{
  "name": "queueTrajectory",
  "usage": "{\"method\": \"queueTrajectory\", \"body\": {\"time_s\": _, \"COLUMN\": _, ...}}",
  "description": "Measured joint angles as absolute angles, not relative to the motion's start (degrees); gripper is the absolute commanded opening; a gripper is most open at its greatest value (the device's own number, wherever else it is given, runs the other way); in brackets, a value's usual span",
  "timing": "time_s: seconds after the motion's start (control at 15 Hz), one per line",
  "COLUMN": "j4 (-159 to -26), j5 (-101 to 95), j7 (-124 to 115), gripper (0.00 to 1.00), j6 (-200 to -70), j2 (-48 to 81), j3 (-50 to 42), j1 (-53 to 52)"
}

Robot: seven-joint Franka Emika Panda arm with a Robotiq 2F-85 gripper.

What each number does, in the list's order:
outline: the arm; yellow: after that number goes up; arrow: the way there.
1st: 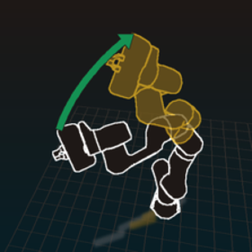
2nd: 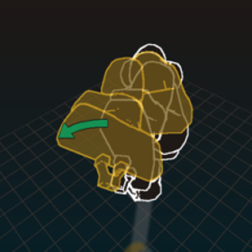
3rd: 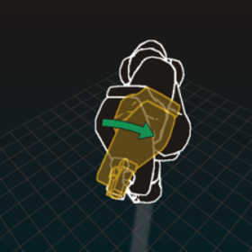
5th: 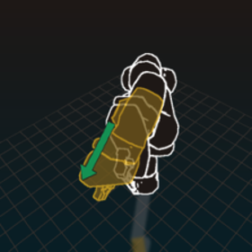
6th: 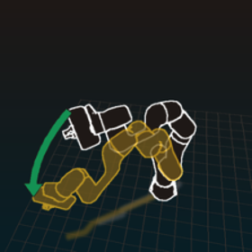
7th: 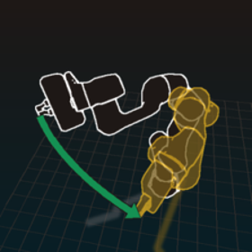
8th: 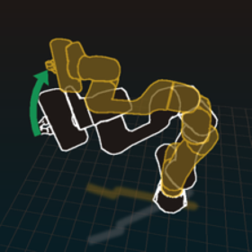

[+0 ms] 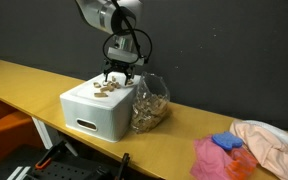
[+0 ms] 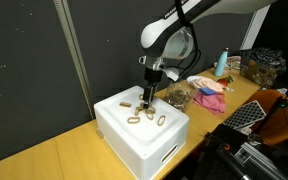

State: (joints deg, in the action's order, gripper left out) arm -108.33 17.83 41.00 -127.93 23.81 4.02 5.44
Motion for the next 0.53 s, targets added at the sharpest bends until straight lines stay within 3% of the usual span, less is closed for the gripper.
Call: {"method": "queueTrajectory", "body": {"time_s": 0.53, "j4": -104.3, "j5": 18.1, "j7": 41.4, "gripper": 1.0, "j6": -127.5, "j2": 26.9, "j3": 6.4, "j1": 6.1}}
